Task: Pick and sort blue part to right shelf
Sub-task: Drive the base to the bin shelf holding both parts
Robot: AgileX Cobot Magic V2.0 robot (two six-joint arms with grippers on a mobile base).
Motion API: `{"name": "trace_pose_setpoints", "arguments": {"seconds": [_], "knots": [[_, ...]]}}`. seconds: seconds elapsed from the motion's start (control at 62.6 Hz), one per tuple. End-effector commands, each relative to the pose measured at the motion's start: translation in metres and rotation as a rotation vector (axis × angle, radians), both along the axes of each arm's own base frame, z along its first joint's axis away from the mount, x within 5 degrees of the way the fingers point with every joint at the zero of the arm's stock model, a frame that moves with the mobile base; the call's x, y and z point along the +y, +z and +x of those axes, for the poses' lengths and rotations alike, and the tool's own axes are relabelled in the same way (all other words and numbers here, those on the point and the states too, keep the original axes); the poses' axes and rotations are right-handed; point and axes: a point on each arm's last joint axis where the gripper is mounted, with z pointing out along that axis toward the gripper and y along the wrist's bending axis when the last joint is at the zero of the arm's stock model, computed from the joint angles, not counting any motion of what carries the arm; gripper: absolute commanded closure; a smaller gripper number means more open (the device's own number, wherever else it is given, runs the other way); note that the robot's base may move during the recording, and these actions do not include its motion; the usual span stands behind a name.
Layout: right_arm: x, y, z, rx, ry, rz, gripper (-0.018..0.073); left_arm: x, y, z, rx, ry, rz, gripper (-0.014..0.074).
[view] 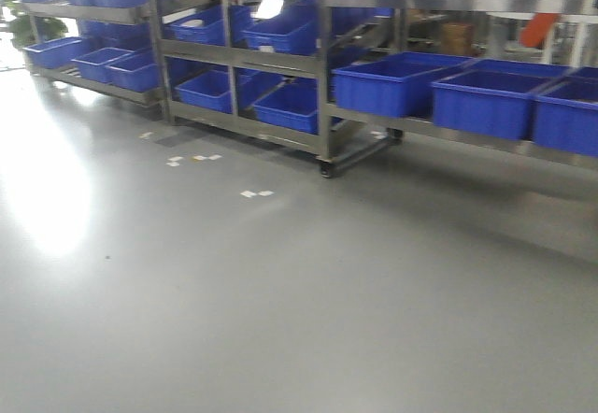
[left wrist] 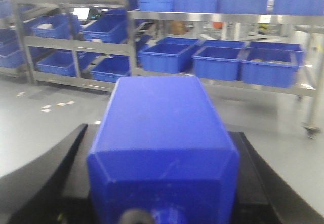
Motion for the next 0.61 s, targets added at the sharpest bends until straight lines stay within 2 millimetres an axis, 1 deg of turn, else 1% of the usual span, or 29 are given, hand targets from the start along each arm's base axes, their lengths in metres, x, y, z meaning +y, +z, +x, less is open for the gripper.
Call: {"name": "trace_pose_setpoints", "arguments": {"seconds": [0.0,0.591], "knots": [[0.0011,0.0160,-0.0011,-0.103,0.015,-0.005,0.0415,0.0028,0.0166,-0.0083,-0.132,-0.003,-0.052,0.0316],[0.0011,0.0160,-0.0011,-0.103,0.015,-0.005,0.0415,0.0028,0.0166,-0.0083,-0.132,-0.001,-0.052,0.0316]]}}
